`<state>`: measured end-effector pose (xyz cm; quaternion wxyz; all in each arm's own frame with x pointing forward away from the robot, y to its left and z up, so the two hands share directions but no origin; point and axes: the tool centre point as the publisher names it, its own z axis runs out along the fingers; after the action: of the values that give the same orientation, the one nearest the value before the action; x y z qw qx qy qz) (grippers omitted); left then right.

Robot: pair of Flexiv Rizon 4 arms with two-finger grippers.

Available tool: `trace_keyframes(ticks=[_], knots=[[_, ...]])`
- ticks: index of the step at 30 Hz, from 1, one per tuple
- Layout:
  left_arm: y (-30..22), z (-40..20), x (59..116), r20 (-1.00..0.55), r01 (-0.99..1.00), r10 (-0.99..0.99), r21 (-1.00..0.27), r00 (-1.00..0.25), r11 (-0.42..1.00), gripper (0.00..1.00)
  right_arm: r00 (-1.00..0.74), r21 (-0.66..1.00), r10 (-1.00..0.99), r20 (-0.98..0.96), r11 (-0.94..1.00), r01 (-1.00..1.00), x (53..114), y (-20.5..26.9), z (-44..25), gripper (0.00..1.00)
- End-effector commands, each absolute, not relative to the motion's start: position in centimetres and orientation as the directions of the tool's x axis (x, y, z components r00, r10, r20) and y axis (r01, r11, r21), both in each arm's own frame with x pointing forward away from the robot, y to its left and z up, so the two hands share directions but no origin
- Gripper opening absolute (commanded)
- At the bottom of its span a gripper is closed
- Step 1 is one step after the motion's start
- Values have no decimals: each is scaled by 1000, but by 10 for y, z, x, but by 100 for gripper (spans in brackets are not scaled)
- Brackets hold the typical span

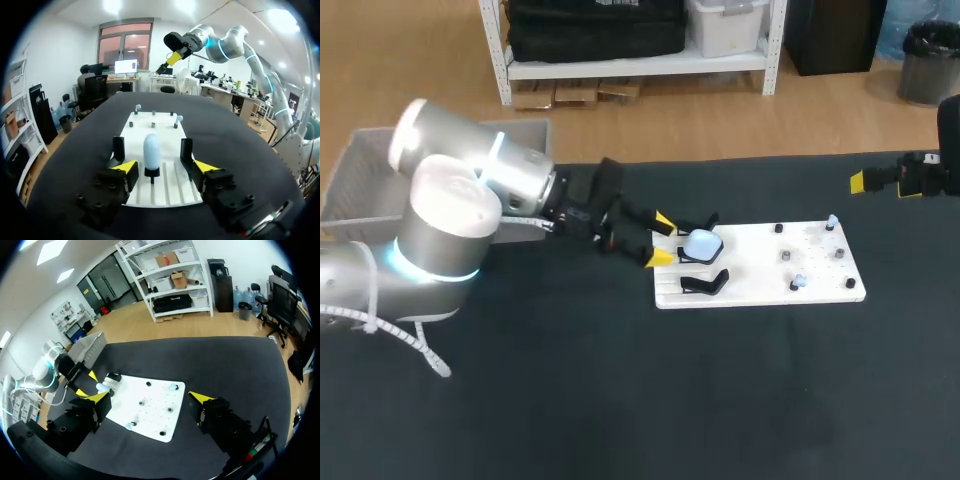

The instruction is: Pick up each earbud case from the left stands, insert the matching earbuds, close the lid, and place the case in the box.

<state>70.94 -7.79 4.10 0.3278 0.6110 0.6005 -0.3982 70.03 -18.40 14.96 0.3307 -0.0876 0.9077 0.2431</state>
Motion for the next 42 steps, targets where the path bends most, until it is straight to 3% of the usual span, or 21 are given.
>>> trace_keyframes(ticks=[1,13,19,26,42], knots=[[-85,31,721,-886,993,462,-83,-38,-78,66,-766,385,0,-643,865,-323,701,-185,149,100],[-95,25,729,-897,991,440,-96,-48,-89,55,-766,385,0,-643,865,-323,701,-185,149,100],[-99,22,729,-900,989,432,-108,-57,-96,60,-766,385,0,-643,865,-323,701,-185,149,100],[-102,21,728,-907,988,415,-123,-73,-96,53,-766,385,0,-643,865,-323,701,-185,149,100],[-109,20,725,-918,986,386,-138,-91,-95,50,-766,385,0,-643,865,-323,701,-185,149,100]])
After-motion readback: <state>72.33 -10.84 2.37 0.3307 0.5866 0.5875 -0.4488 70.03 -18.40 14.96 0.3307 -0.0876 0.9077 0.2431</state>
